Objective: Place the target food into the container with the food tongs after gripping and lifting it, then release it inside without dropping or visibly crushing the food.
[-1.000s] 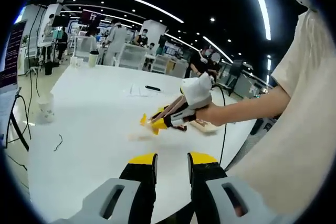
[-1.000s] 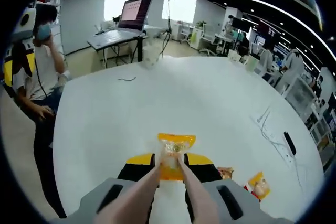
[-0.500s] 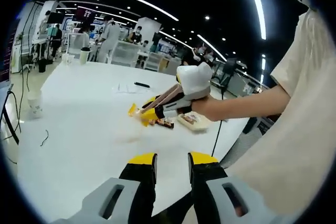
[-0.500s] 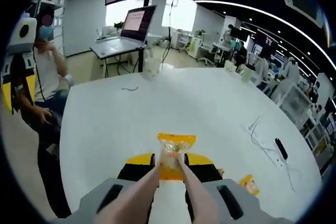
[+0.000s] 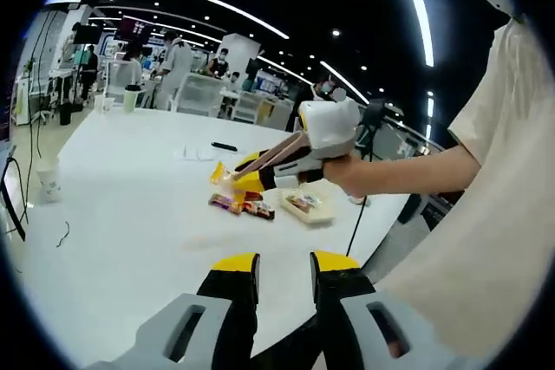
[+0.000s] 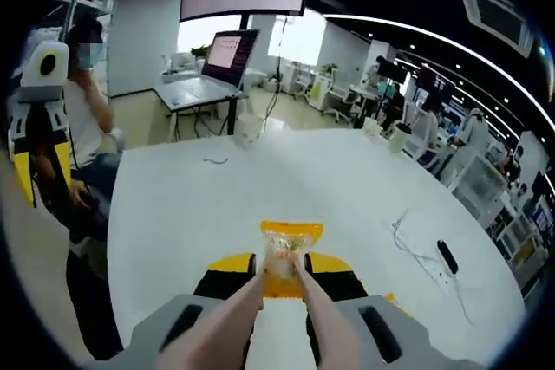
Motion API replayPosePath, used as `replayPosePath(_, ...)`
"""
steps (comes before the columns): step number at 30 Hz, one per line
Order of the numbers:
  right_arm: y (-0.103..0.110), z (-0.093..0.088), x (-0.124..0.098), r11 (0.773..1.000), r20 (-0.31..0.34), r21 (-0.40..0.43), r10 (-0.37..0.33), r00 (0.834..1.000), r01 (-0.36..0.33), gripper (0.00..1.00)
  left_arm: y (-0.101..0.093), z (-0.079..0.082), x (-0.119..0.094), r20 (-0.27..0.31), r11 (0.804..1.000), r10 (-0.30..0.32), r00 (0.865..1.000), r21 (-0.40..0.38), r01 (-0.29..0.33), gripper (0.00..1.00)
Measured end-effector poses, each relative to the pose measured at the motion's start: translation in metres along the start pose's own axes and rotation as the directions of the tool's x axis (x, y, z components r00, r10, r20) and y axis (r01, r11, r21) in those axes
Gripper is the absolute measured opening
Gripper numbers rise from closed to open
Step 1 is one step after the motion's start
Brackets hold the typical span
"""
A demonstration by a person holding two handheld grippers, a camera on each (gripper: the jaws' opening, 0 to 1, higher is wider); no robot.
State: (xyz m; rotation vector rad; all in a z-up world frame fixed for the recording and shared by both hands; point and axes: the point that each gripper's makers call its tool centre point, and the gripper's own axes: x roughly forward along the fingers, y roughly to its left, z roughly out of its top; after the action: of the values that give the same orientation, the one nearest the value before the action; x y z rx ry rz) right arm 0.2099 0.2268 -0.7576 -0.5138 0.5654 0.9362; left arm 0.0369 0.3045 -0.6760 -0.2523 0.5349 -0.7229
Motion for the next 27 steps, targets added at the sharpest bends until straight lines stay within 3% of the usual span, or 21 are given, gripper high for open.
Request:
replayPosePath(4,-0.002,0.006,-0.013,1.0,0.025,-0.006,-0.009,1.0,0.009,0.21,-0.014,-0.002,0.008,-0.014,1.0,-0.027,1.0,0.008,0.027,0.23)
replayPosePath(21,-0.01,0.014,-0.042,0.999,0.063,-0.028,-0.021,0.998,0.023,0.22,-0.031,0.002,0.016,-0.015,0.998,-0.045,0.999,0.034,0.046,0.24)
replayPosePath(27,-0.014,0.018,-0.057,0.999,0.086,-0.034,-0.027,0.996,0.03,0.22,-0.044,0.005,0.019,0.012,0.999,-0.047,0.999,0.021,0.047,0.24)
